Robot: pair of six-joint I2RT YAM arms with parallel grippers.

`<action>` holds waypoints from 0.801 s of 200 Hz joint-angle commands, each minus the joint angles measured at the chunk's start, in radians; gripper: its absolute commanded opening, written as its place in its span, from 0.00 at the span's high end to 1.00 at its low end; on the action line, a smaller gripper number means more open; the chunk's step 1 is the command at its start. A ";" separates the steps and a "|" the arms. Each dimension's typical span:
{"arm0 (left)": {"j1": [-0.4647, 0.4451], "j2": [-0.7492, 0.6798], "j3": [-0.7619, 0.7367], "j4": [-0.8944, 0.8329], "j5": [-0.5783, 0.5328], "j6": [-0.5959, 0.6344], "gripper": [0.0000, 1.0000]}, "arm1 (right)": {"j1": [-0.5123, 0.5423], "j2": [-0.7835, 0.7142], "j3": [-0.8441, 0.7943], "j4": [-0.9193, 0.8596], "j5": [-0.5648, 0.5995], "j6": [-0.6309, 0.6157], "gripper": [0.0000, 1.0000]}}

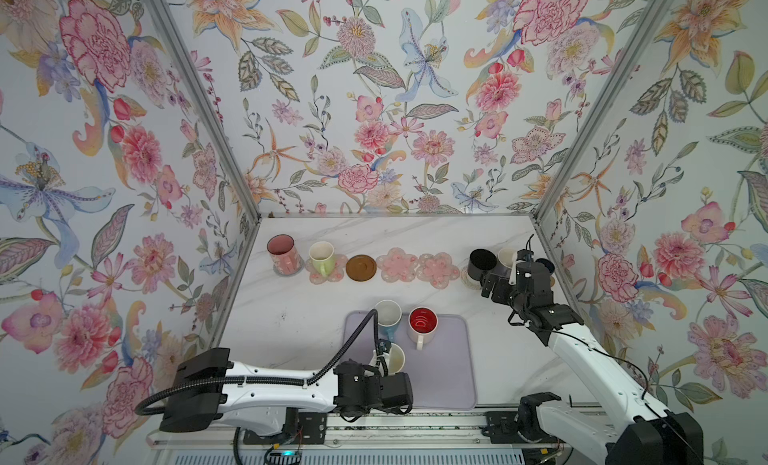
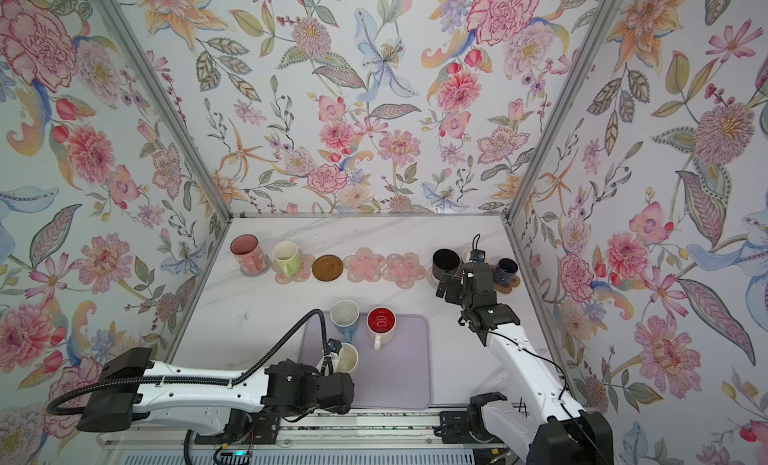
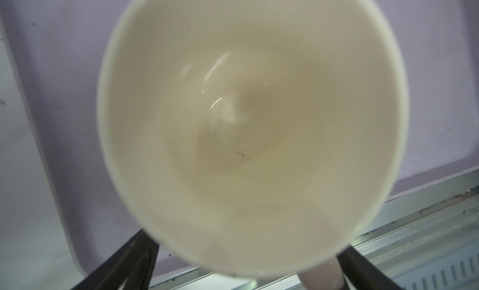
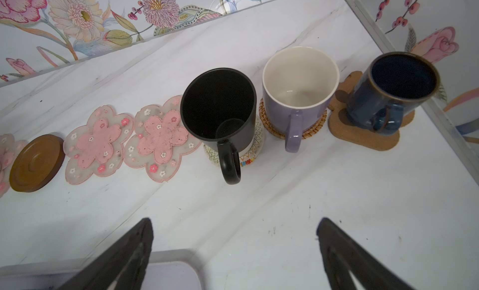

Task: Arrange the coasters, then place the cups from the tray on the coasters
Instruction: 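Lower the left gripper onto the cream mug's rim and close it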

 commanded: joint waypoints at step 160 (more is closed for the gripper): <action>0.086 -0.002 -0.014 0.085 0.076 0.058 0.26 | -0.007 -0.015 -0.006 -0.003 0.001 0.001 0.01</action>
